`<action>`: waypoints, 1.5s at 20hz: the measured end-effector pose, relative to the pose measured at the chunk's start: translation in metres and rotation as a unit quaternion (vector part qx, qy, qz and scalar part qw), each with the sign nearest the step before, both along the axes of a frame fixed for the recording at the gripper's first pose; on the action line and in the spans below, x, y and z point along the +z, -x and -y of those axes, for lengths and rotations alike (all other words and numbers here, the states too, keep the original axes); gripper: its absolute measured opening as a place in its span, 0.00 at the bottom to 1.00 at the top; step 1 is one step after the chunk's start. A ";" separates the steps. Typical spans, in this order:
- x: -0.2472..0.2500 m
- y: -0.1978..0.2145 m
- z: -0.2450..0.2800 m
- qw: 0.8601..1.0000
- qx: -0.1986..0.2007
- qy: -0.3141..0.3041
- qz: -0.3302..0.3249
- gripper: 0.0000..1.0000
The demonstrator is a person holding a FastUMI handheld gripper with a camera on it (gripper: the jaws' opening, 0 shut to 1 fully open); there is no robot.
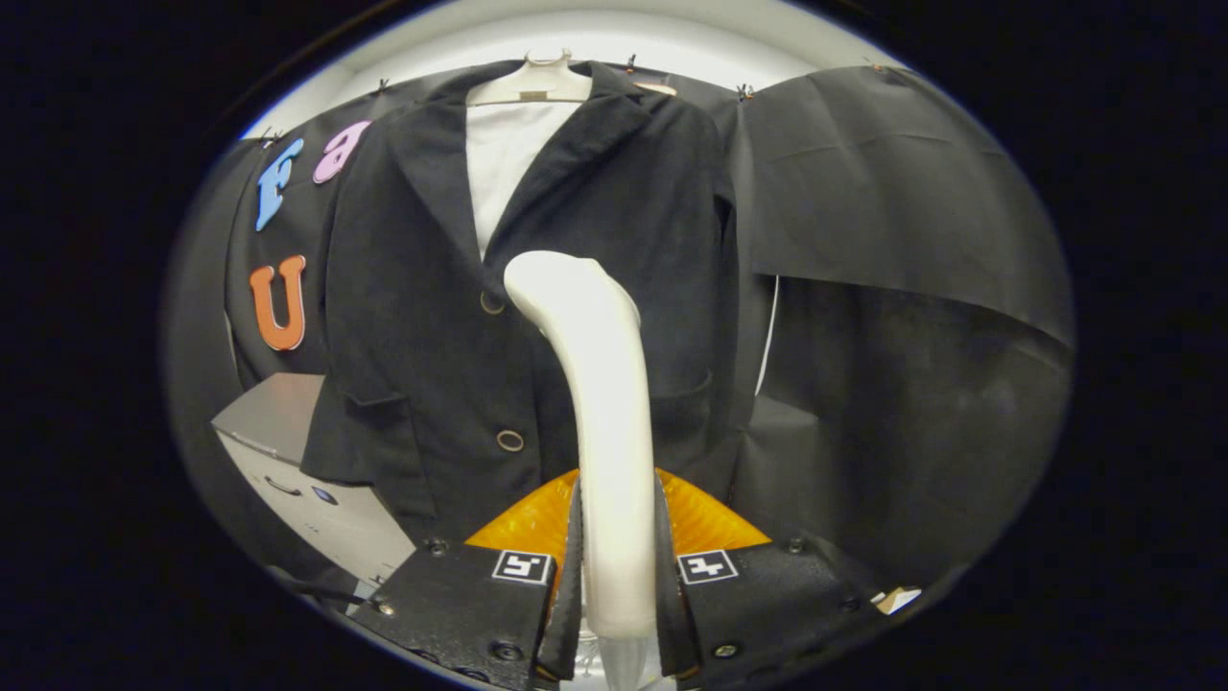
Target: Iron the clothes twice with a garment steamer, once on the left side and once on the right side.
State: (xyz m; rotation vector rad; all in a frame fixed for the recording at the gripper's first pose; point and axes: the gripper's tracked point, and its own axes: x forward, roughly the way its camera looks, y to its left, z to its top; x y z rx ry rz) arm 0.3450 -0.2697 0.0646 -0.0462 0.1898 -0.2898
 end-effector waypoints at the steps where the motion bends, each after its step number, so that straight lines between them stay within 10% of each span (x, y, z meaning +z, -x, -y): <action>1: -0.005 0.000 0.000 1.000 -0.002 0.000 -0.003 0.35; 30: -0.177 0.021 0.002 0.990 -0.031 -0.027 -0.133 0.35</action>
